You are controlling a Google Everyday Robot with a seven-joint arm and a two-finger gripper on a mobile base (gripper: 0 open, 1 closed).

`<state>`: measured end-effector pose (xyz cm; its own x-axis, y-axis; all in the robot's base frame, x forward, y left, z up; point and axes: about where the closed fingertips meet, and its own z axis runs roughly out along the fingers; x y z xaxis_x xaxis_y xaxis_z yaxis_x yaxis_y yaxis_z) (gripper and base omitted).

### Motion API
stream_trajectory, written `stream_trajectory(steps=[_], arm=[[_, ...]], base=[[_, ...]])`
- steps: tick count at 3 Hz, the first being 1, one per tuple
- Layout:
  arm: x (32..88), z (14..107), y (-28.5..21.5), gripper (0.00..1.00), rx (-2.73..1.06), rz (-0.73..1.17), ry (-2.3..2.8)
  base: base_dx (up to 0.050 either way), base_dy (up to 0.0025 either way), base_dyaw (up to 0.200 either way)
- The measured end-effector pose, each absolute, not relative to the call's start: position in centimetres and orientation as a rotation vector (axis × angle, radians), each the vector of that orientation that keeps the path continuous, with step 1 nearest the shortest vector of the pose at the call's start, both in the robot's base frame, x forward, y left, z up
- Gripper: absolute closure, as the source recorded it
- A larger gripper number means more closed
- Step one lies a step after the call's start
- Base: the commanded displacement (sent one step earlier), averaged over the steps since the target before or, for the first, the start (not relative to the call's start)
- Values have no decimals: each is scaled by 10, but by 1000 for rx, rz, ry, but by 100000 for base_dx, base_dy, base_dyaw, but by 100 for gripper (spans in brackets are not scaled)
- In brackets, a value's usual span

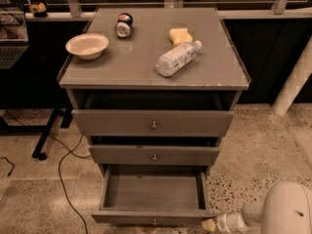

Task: Close bottom drawer

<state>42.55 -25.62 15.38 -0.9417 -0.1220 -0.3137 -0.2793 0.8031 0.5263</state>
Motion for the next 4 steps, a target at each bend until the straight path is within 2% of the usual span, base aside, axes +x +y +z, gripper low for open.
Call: stream_trajectory(steps=[2,4], arm=[[474,178,-255,100,-296,829,2615],[475,163,-250,100,-289,838,2645]], base=[[0,0,0],[0,0,0]])
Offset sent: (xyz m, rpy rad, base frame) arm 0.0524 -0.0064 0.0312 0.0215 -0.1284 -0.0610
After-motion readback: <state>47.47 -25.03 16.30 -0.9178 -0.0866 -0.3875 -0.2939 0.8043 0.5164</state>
